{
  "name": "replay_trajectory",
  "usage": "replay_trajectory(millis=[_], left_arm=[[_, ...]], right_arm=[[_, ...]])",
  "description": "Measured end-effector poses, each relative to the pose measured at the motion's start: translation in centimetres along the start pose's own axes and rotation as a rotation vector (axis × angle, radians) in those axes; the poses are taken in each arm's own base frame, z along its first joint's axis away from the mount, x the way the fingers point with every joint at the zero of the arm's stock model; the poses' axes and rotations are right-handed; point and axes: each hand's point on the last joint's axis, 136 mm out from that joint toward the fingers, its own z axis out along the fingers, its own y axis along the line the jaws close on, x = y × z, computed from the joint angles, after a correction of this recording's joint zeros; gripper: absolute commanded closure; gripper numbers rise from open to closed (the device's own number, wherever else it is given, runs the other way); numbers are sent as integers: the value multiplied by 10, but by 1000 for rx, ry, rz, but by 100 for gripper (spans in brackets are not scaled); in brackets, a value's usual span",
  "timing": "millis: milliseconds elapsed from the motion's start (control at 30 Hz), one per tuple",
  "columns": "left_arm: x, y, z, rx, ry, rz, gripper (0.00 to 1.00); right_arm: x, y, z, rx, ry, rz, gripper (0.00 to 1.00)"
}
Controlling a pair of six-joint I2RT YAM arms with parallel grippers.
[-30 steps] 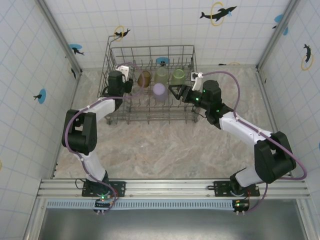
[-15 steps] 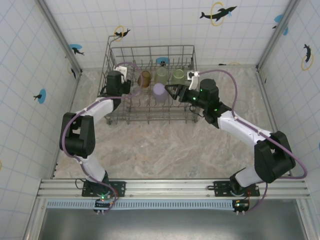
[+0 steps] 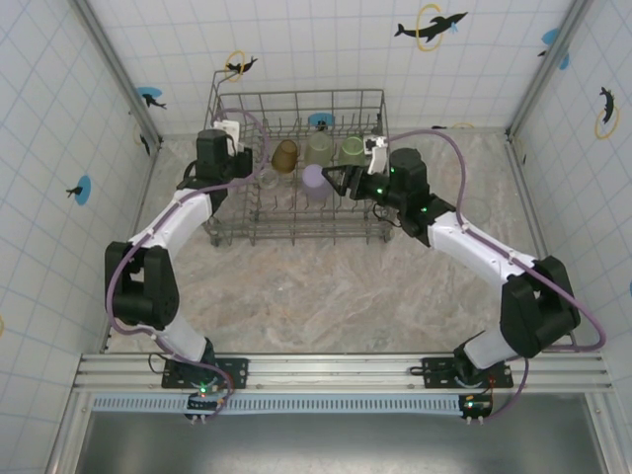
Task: Load the cups into the dish rack
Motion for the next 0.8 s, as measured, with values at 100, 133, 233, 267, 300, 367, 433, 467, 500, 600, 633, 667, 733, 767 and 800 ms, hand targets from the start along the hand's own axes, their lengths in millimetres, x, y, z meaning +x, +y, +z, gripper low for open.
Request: replay_trajectory(millis=[100, 133, 233, 267, 300, 367, 433, 467, 500, 600, 633, 667, 733, 767, 800], left_arm=[[-11, -6, -5, 40, -12, -29, 99], [-14, -8, -6, 50, -14, -38, 99], [-19, -12, -10, 81, -12, -63, 100], [-21, -14, -11, 93, -12, -71, 100], [-21, -16, -12, 105, -10, -81, 100], [-22, -21, -14, 131, -8, -103, 100], [-23, -25, -16, 157, -8, -129, 100], [-24, -27, -17, 171, -9, -147, 100], [-26, -29, -19, 184, -11, -162, 100], [-31, -36, -23, 228, -23, -216, 100], [-33, -38, -25, 245, -28, -242, 100], [-34, -41, -26, 264, -32, -266, 100], [-36, -46, -29, 299, -39, -312, 100], [-38, -49, -31, 321, -43, -341, 100], [-39, -52, -32, 341, -46, -366, 100]], right_arm=[[4, -1, 8, 3, 29, -12, 17], [6, -1, 10, 6, 39, -14, 17], [12, 1, 18, -4, 66, -17, 16], [15, 3, 20, -13, 78, -17, 15], [17, 4, 22, -19, 87, -17, 15], [21, 5, 24, -29, 101, -13, 15], [24, 6, 25, -38, 114, -5, 15], [26, 7, 26, -43, 120, -1, 15], [27, 7, 27, -48, 124, 4, 15], [31, 8, 31, -69, 134, 23, 15], [32, 7, 34, -75, 137, 30, 15], [34, 6, 36, -80, 141, 38, 15], [38, 4, 40, -87, 151, 55, 16], [40, 2, 42, -90, 156, 64, 16], [42, 2, 44, -96, 160, 74, 16]])
